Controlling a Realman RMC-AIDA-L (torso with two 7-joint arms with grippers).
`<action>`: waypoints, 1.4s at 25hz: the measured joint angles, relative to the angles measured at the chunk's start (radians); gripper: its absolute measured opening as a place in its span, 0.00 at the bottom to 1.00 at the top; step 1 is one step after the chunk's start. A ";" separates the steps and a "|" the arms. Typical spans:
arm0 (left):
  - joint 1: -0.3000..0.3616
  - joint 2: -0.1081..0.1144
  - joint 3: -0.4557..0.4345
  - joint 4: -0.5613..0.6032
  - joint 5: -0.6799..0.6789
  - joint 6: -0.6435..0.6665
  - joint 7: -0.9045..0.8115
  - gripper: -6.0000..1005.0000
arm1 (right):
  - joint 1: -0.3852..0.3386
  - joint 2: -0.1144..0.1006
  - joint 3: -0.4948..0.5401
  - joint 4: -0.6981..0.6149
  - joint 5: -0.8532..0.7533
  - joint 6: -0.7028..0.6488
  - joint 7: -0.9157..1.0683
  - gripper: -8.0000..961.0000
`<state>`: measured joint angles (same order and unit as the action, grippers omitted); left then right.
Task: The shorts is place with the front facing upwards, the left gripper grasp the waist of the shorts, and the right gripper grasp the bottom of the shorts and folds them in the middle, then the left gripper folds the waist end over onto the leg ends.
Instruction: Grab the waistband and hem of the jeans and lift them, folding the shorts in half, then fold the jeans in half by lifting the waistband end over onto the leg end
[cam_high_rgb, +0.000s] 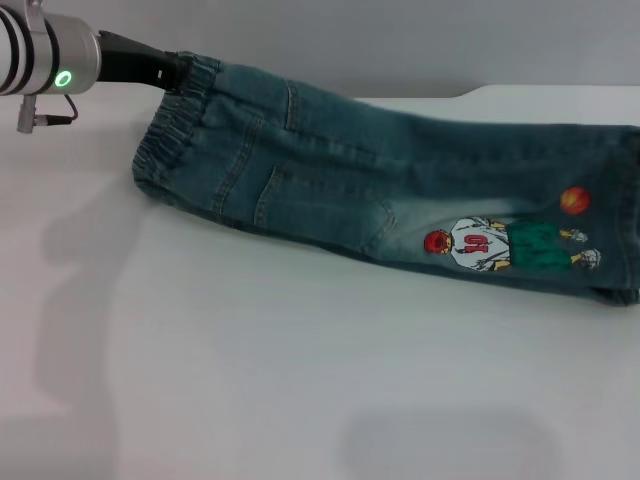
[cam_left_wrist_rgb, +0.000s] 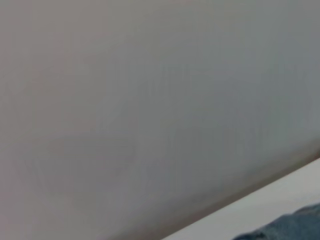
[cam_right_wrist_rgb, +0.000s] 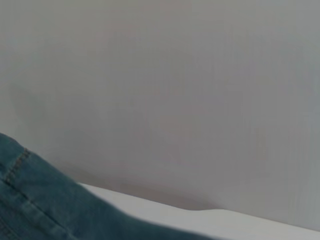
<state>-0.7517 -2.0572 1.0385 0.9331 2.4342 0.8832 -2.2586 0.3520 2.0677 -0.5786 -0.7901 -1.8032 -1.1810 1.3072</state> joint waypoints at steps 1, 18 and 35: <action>0.001 0.000 0.000 -0.003 0.000 -0.005 -0.001 0.07 | 0.001 0.000 -0.006 0.000 0.000 0.007 0.000 0.12; 0.008 0.000 0.001 -0.051 0.007 -0.065 -0.023 0.55 | 0.005 0.007 -0.014 -0.002 0.013 0.023 -0.002 0.40; 0.038 0.065 -0.007 0.119 0.043 0.314 0.219 0.84 | 0.013 0.003 -0.021 0.048 0.115 0.024 -0.089 0.40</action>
<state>-0.7141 -1.9924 1.0317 1.0522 2.4773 1.1973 -2.0401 0.3649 2.0707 -0.5995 -0.7422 -1.6877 -1.1570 1.2178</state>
